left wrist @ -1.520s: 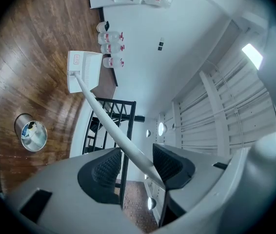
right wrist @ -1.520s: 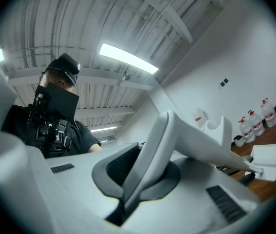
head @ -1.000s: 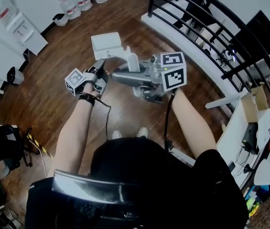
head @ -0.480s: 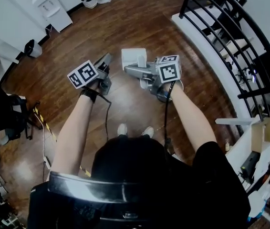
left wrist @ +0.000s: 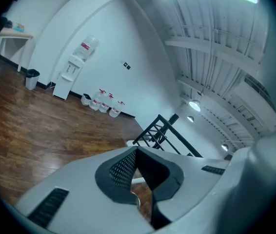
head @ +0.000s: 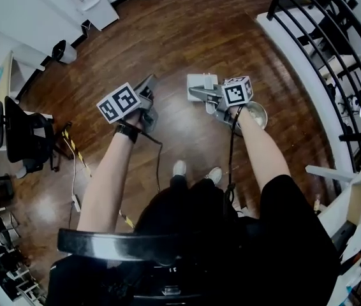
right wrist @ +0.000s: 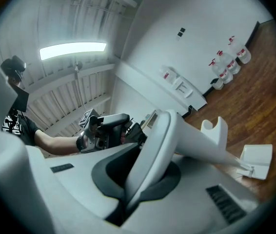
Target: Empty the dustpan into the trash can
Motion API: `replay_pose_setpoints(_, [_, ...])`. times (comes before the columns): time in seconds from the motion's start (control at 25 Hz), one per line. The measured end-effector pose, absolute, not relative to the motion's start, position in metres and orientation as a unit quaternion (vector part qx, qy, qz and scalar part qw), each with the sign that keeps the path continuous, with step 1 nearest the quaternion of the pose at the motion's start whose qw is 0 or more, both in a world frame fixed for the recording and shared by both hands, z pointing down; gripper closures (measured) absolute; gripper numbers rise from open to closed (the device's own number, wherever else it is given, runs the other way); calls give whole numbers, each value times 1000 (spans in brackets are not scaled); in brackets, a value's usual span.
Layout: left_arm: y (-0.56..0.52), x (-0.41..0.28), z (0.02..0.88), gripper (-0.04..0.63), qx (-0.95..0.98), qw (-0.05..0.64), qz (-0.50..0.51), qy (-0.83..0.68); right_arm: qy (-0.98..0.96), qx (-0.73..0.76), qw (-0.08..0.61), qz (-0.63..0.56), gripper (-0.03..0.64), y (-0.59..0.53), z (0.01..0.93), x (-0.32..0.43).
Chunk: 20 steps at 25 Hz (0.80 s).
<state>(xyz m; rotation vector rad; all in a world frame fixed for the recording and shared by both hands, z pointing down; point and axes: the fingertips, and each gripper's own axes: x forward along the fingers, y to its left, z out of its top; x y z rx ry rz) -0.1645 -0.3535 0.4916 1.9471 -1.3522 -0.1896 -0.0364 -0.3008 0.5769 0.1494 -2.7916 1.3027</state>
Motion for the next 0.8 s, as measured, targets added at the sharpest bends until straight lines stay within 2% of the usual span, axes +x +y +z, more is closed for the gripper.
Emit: replay_pose_setpoints(0.8, [-356,-186,526,594,744,381,-32,-548,-883,94,40,458,609,-341,647,-18])
